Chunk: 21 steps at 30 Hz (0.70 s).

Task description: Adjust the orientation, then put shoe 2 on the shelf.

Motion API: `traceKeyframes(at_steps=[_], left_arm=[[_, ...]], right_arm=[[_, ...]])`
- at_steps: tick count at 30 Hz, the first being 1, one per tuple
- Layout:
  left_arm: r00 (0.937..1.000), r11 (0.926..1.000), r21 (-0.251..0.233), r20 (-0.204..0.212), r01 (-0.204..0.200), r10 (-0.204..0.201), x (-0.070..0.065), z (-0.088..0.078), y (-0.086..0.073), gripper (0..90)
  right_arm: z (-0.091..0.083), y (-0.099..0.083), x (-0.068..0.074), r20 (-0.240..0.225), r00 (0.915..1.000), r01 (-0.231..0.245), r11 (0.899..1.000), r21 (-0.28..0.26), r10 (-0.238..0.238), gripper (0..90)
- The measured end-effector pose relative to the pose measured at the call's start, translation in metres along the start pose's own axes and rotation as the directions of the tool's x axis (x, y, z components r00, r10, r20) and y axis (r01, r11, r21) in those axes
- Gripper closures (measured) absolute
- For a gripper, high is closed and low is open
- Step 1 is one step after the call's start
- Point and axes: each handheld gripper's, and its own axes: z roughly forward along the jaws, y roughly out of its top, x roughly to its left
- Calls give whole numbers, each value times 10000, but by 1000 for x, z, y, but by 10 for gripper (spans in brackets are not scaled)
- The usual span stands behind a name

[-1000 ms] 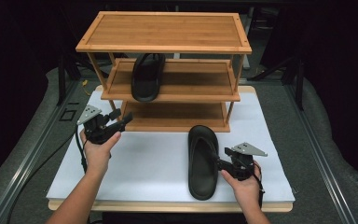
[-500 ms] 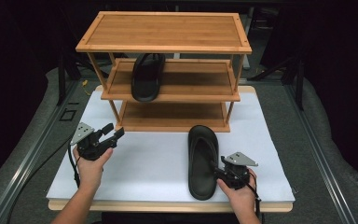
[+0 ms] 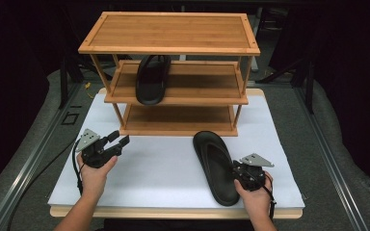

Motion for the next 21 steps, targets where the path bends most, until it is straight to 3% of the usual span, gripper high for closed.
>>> traceKeyframes(at_steps=[3,5,11,13,14,15,21], left_arm=[[10000,10000,-29,5,89,-89,1,1,-1,494],[9998,9998,-48,-11,183,-183,1,3,-1,480],[9990,9988,-184,28,457,-456,1,5,1,465],[9988,9985,-252,61,496,-494,1,5,2,462],[9987,9984,-262,74,499,-497,1,6,2,461],[9987,9985,-247,66,498,-497,1,6,2,460],[9987,9986,-201,108,493,-491,1,7,2,458]], right_arm=[[-2,-1,-3,-456,9988,-158,9996,-218,148,732],[-2,-1,-1,-389,9992,-141,9997,-174,134,660],[-3,-5,1,-246,9997,-11,9998,184,16,743],[-3,-7,-3,-156,9995,-260,9991,331,266,739],[-1,-9,-5,-534,9978,-378,9987,345,396,740],[-1,-10,-5,-530,9976,-418,9984,383,438,741],[0,-9,-2,-150,9997,-200,9988,454,207,759]])
